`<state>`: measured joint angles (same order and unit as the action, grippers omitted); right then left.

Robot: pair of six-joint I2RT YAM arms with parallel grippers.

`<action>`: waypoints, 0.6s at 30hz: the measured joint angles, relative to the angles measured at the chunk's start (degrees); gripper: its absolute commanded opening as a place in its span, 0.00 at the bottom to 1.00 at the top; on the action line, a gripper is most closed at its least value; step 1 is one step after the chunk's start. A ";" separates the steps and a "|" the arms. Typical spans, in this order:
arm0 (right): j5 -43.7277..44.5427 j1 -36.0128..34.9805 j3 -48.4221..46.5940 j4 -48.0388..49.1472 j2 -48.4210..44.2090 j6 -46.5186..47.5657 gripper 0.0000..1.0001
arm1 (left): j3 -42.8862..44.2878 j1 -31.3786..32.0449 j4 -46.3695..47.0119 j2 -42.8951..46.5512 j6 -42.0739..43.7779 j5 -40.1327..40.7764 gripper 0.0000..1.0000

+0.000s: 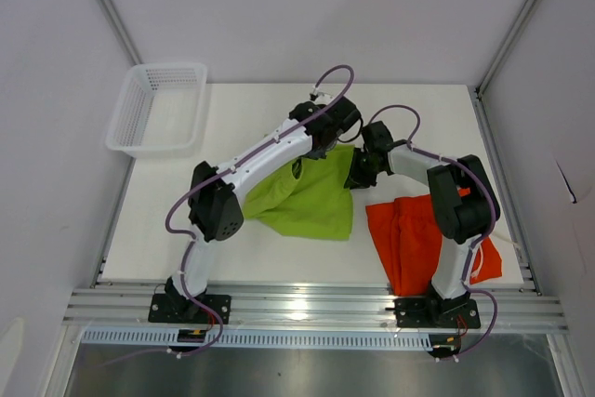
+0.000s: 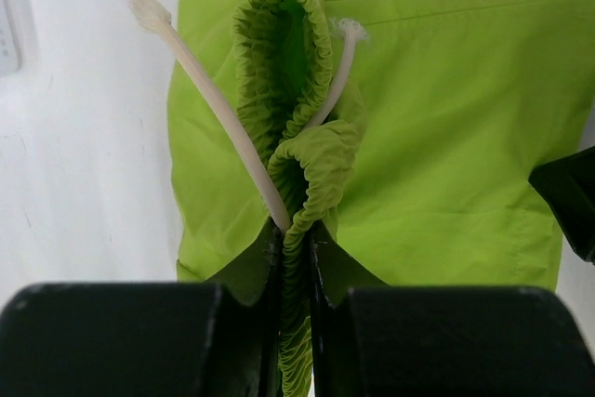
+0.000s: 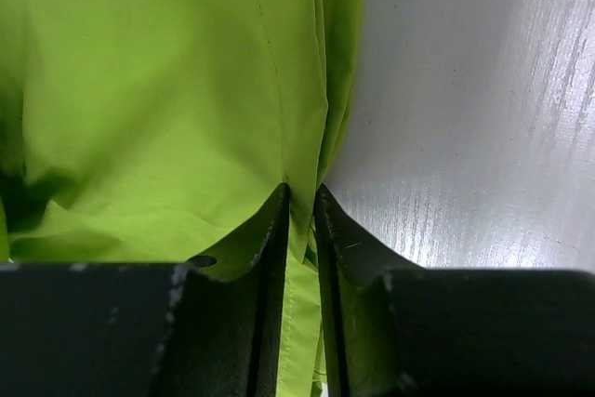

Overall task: Fold and stack the shorts
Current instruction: Fold the shorts

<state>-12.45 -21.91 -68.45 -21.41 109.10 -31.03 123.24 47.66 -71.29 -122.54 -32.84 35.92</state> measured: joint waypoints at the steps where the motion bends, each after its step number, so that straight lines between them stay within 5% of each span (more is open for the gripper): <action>1: -0.04 0.00 0.04 0.17 0.00 -0.02 0.20 | 0.00 0.39 -0.02 -0.20 -0.48 0.02 0.00; 18: -0.07 0.00 0.20 0.70 0.02 -0.17 0.19 | 0.15 4.72 2.12 -4.42 -8.94 -1.29 0.02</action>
<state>-12.51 -21.91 -68.25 -20.71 109.12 -31.20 123.39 52.38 -69.17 -126.96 -41.78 34.63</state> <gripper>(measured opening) 0.191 0.132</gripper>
